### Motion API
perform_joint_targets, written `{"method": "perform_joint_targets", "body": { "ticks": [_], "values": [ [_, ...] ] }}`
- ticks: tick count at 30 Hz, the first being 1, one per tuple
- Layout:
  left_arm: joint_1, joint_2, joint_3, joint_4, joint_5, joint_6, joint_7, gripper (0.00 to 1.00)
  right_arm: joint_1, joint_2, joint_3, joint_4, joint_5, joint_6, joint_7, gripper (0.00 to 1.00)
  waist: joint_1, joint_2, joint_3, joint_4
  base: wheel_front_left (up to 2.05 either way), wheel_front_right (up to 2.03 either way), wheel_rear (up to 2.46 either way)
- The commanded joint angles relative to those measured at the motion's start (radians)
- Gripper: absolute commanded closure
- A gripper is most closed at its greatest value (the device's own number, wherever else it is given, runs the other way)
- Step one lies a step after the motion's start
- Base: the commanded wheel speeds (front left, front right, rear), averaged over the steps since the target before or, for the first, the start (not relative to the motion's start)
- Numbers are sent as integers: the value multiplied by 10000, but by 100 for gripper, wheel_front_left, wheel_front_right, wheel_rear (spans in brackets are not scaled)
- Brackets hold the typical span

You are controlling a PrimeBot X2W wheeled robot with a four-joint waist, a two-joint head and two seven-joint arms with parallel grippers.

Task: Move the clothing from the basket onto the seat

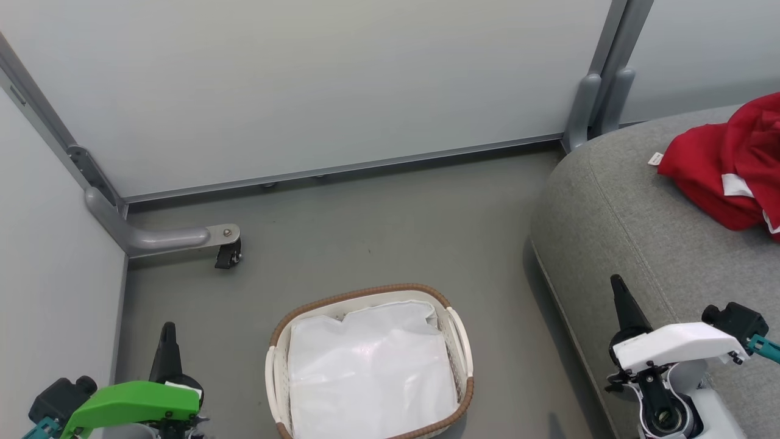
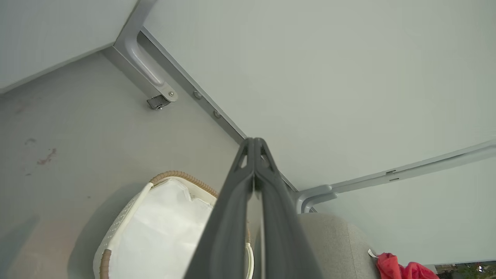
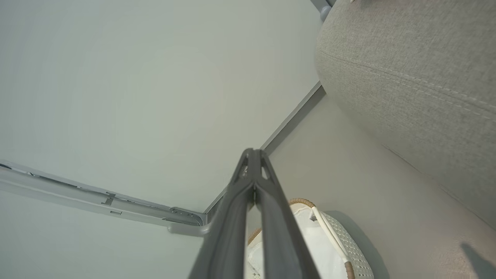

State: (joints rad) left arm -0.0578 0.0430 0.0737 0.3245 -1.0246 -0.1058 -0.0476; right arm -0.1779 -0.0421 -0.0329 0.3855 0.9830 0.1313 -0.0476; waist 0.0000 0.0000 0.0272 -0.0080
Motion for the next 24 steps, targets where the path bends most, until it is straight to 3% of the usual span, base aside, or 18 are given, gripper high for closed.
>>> {"method": "perform_joint_targets", "body": {
  "ticks": [1,24],
  "values": [
    [-297,68,64,-157,-304,-57,69,100,2,-64,-69,-191,312,-3,70,100,0,0,-5,2,0,0,0],
    [-418,85,200,-423,-2505,-144,687,100,296,-82,-373,-691,2668,-6,688,100,0,0,-81,27,0,0,0]
  ]
}}
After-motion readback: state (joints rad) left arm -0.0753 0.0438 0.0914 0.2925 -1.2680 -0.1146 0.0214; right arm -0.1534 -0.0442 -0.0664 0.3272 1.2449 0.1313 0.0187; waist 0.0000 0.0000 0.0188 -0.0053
